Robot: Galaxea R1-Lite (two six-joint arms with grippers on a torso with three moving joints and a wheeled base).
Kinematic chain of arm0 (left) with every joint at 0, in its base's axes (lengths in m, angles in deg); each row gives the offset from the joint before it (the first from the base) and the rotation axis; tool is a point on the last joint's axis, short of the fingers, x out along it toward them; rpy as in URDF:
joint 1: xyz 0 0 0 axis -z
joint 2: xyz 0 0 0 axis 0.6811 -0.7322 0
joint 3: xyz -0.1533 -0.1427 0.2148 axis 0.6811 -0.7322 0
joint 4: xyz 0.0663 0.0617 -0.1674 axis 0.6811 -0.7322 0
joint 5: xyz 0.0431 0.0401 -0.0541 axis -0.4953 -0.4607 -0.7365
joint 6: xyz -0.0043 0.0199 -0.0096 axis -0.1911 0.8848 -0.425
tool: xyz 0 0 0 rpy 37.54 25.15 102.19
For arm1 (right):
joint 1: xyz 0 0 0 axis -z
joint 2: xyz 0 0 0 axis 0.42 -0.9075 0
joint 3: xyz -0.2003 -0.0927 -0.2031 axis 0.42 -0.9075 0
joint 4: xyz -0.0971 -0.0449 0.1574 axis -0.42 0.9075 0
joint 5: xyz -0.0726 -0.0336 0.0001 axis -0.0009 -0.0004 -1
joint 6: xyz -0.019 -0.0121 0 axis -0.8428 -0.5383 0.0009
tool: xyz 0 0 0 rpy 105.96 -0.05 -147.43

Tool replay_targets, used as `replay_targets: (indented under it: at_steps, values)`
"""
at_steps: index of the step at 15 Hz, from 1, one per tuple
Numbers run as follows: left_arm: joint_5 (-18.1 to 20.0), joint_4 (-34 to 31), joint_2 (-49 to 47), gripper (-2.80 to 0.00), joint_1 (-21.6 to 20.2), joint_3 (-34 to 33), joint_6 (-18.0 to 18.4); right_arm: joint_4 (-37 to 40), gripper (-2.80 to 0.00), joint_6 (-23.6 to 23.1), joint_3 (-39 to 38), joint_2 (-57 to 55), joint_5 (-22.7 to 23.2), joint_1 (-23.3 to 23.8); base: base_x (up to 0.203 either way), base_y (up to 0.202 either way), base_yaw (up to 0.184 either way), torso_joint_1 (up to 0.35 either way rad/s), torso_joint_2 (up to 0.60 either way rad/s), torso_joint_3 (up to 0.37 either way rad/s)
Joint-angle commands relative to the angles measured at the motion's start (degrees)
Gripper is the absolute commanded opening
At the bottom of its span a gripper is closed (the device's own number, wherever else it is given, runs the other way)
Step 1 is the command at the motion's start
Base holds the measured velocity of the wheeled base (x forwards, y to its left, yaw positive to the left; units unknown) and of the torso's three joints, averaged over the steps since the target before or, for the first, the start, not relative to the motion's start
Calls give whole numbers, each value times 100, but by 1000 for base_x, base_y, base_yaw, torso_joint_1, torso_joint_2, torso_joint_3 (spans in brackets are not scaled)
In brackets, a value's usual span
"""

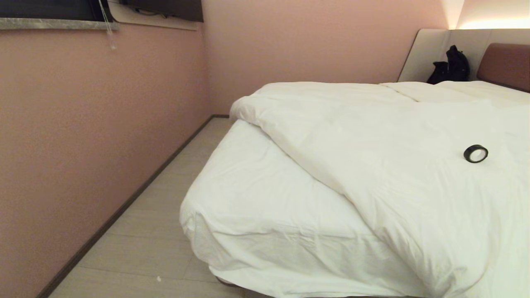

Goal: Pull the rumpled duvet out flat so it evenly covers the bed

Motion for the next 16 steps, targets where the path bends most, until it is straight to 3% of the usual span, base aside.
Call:
replay_targets:
  at_steps: [1, 16]
  values:
    - [-3, 3, 0, -280, 0, 0, -5, 0, -280, 0, 0, -9, 0, 1, 0, -193, -1, 1, 1, 2]
    - [-3, 3, 0, -280, 0, 0, -5, 0, -280, 18, 0, 0, -9, 1, 0, -195, -1, 2, 3, 1]
